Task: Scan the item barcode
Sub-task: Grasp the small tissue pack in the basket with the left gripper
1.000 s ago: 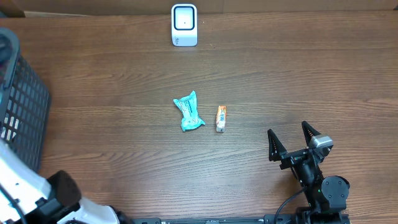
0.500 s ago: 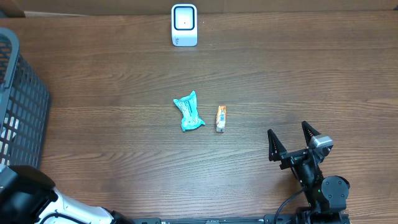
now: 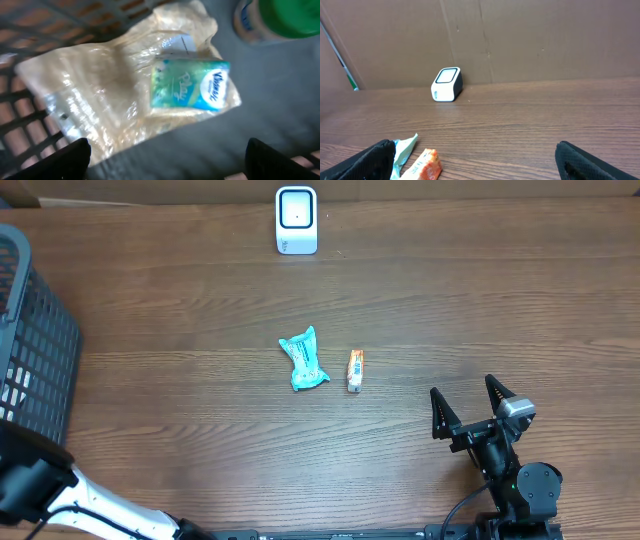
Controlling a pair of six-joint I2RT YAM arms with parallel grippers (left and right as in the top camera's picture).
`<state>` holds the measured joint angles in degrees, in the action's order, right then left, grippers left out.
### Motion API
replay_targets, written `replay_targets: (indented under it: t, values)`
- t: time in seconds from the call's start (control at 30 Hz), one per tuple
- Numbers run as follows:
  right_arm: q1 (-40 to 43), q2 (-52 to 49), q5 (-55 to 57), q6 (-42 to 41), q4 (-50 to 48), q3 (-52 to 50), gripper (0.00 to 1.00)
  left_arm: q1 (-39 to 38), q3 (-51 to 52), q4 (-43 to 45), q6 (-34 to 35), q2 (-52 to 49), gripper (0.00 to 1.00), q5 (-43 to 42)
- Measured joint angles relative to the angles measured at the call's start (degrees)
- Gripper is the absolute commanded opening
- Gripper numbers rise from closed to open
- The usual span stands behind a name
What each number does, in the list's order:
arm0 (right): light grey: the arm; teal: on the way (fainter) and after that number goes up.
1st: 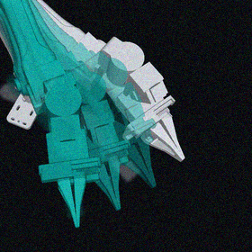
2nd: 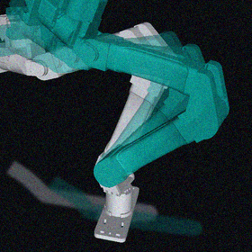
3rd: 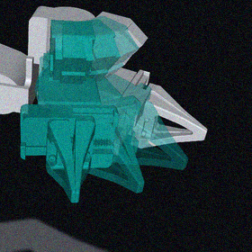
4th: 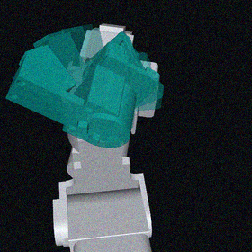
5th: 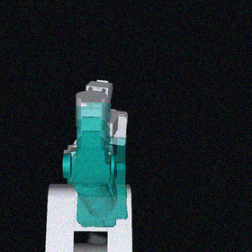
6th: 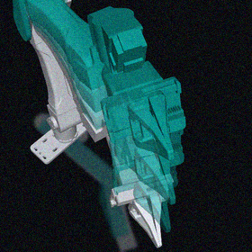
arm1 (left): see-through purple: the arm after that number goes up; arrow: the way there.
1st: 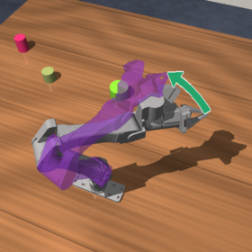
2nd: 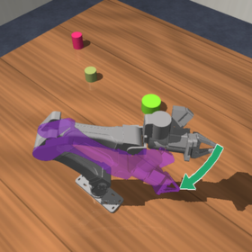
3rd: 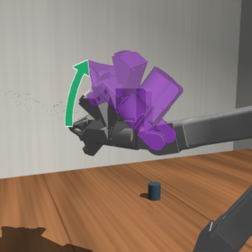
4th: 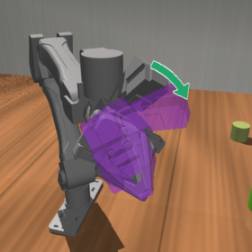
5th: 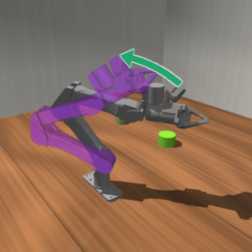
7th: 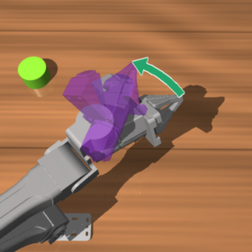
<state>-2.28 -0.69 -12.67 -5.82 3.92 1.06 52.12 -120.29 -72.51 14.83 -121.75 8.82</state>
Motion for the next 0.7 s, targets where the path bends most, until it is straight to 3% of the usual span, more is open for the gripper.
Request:
replay_targets:
  t: [0.2,0.37,0.7]
  values:
    - [0.00,0.00,0.00,0.02,0.02,0.00,1.00,0.00,0.44,2.69,-2.75,-7.15,0.85,-0.02]
    - [0.00,0.00,0.00,0.02,0.00,0.00,1.00,0.00,0.74,4.81,-3.98,-10.45,0.59,-1.36]
    - [0.00,0.00,0.00,0.00,0.00,0.00,1.00,0.00,0.74,3.58,-4.37,-10.67,0.18,-4.79]
